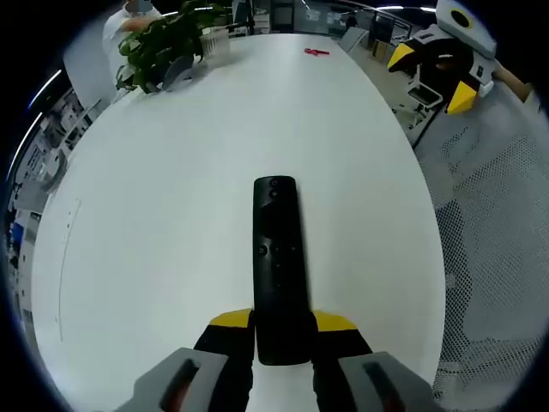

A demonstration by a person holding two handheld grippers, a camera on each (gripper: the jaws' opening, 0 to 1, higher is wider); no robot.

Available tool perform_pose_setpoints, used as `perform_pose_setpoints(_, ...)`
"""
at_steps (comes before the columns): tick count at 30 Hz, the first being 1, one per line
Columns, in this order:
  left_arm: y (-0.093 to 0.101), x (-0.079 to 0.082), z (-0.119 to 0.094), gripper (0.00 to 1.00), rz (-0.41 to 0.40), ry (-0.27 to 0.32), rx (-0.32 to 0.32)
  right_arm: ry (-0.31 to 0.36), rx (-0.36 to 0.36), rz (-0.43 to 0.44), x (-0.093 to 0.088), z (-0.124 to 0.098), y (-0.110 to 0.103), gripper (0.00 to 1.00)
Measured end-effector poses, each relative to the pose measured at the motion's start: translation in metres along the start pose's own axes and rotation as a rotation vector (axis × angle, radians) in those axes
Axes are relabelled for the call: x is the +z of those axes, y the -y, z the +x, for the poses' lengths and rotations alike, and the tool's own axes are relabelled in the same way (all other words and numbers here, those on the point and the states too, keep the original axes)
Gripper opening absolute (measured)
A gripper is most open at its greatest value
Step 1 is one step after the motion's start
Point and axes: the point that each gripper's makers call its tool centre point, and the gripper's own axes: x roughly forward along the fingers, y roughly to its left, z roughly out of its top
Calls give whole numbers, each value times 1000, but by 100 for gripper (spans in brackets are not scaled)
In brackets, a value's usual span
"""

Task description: Press the specified remote control buttons in sequence, fully releasing each button before pressing the next.

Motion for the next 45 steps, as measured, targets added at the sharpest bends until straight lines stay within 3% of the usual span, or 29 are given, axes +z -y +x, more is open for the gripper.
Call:
perform_pose_setpoints(26, 35, -8, -5, 25, -76, 47, -16, -6, 9, -5, -1, 1, -2, 47)
perform_pose_setpoints(45, 65, -19, -9, 24, -130, 98, 24, -27, 51, -40, -3, 4, -10, 46)
